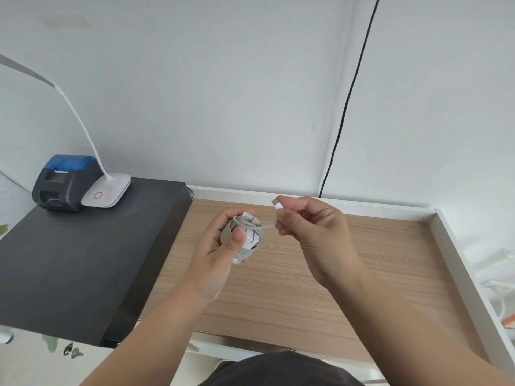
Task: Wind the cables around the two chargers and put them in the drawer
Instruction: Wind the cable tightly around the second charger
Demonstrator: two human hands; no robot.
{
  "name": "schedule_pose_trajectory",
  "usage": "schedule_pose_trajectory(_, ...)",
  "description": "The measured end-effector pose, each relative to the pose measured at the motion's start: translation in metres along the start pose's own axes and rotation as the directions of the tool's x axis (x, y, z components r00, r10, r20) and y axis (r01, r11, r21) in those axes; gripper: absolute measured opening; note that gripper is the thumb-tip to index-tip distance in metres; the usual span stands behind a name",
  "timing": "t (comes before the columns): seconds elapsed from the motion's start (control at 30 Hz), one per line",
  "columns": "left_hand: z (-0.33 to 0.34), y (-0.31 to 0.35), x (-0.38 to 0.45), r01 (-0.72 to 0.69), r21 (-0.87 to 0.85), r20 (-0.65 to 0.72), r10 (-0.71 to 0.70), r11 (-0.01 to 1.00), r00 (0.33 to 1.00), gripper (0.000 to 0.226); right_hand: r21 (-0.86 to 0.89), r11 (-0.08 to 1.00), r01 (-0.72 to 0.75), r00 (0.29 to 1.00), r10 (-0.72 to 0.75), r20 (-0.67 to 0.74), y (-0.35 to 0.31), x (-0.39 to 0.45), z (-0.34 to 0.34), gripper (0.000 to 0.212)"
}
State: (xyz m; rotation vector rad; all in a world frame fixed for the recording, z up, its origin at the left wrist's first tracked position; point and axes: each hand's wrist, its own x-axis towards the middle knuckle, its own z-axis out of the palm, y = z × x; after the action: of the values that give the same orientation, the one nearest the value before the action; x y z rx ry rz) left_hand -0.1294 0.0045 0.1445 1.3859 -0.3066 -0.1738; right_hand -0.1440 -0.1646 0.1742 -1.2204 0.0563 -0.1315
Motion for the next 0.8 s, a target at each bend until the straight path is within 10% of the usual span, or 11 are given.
schedule_pose_trajectory(0.43,0.012,0.004,0.006,-0.009,-0.209,0.062,0.023,0.978,0.998,0.046,-0.348,0.933,0.097,0.966,-0.004,0.259,-0.010,-0.001,-0.015,0.013)
schedule_pose_trajectory(0.8,-0.002,-0.008,0.006,-0.104,0.065,0.222,0.088,0.992,0.971,0.039,-0.630,0.776,0.030,0.859,0.302,0.413,-0.037,0.015,-0.020,0.022)
